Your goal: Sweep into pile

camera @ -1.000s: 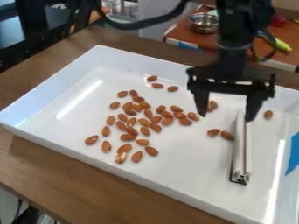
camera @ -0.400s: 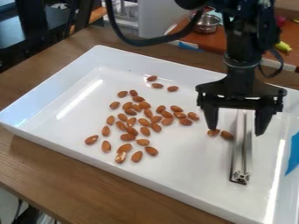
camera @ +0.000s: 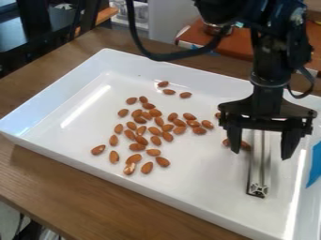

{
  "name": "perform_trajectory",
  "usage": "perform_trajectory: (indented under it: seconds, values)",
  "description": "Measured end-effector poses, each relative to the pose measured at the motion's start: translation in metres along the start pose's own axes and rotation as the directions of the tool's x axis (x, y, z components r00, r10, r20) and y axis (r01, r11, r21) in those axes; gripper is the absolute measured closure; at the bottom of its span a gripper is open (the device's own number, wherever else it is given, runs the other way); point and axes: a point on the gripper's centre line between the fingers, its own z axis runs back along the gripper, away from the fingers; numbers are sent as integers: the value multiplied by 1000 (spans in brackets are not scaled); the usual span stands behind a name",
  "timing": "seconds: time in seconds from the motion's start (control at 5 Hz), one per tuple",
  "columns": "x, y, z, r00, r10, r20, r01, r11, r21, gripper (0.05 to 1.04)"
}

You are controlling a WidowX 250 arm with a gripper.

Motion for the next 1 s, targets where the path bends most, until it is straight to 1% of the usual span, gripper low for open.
perform_trajectory:
  seconds: [0.2, 0.4, 0.6, 0.8, 1.0]
  values:
    - [-6, -5, -3, 1000, -3, -1, 3, 1000, 4, 419]
    - [-9, 0, -12, 1000, 3, 3, -3, 1000, 24, 694]
    - [-8, 5, -13, 1000, -15, -6, 15, 1000, 13, 704]
    - [-3, 20, -12, 1000, -11, -21, 11, 1000, 1, 704]
    - [5, 49, -10, 998, -3, -65, 2, 1000, -15, 704]
